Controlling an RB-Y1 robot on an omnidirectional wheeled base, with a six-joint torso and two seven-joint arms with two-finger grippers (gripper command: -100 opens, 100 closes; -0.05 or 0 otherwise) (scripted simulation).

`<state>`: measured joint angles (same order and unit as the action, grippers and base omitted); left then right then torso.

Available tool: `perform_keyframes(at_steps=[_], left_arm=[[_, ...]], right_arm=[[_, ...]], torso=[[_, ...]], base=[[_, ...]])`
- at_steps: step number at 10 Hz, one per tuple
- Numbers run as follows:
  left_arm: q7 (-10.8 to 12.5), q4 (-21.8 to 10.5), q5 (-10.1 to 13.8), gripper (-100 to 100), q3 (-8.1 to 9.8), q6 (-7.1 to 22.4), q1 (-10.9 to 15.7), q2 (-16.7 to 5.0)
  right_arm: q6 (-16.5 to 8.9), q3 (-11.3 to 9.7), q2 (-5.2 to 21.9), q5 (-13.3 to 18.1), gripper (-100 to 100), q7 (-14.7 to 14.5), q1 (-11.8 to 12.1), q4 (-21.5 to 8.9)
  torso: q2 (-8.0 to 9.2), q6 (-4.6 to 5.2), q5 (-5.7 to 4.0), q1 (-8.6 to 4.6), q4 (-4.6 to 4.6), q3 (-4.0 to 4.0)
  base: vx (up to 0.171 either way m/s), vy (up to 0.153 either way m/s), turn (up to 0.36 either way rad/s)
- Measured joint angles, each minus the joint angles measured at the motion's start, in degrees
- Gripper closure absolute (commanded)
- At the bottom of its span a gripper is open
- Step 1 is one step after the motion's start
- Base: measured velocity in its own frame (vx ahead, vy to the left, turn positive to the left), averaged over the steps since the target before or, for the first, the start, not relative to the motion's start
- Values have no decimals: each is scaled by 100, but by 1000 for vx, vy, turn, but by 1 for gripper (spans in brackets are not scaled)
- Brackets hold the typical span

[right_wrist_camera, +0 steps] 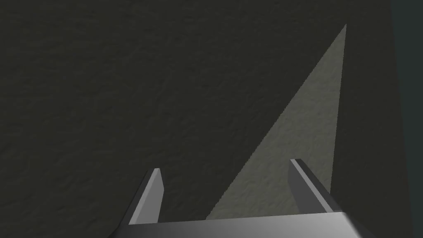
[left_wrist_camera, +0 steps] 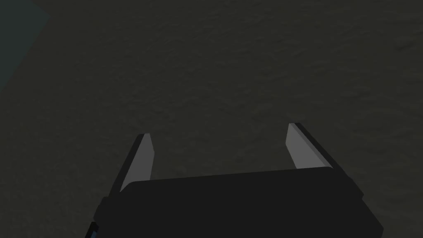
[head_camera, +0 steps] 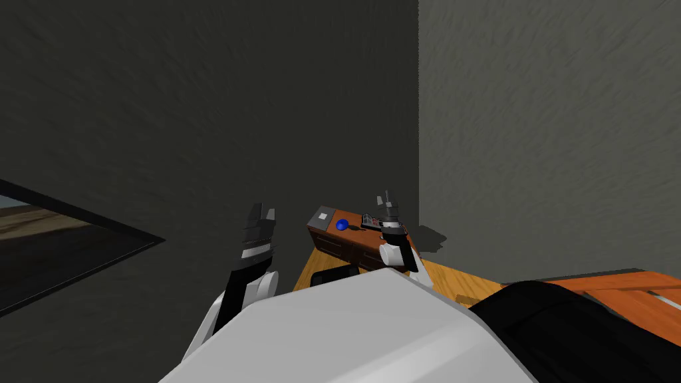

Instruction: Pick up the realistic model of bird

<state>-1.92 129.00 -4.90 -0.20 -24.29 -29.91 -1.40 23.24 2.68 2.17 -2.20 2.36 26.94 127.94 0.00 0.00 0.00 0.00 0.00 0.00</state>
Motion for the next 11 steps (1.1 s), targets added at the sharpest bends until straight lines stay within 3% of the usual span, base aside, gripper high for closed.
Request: perform_keyframes(at_steps=[5, 7, 10, 11], left_arm=[[0, 0, 0, 0, 0, 0, 1, 0], [0, 0, 0, 0, 0, 0, 1, 0], [0, 0, 0, 0, 0, 0, 1, 0], [0, 0, 0, 0, 0, 0, 1, 0]], right_arm=[[-265, 15, 515, 371, -100, -369, 255, -344], [-331, -94, 630, 652, -100, -680, 421, -630], [-453, -97, 970, 1033, -100, -1109, 714, -1152], [-593, -124, 1072, 1187, -100, -1277, 810, -1238]], torso=[[25, -1, 0, -3, 6, 15], [15, -1, -1, -5, 4, 9], [14, -1, -3, -13, 3, 8], [13, -2, -2, -12, 3, 8]], base=[[-73, 17, 186], [-34, -4, 239], [-34, -13, 306], [-28, -13, 329]])
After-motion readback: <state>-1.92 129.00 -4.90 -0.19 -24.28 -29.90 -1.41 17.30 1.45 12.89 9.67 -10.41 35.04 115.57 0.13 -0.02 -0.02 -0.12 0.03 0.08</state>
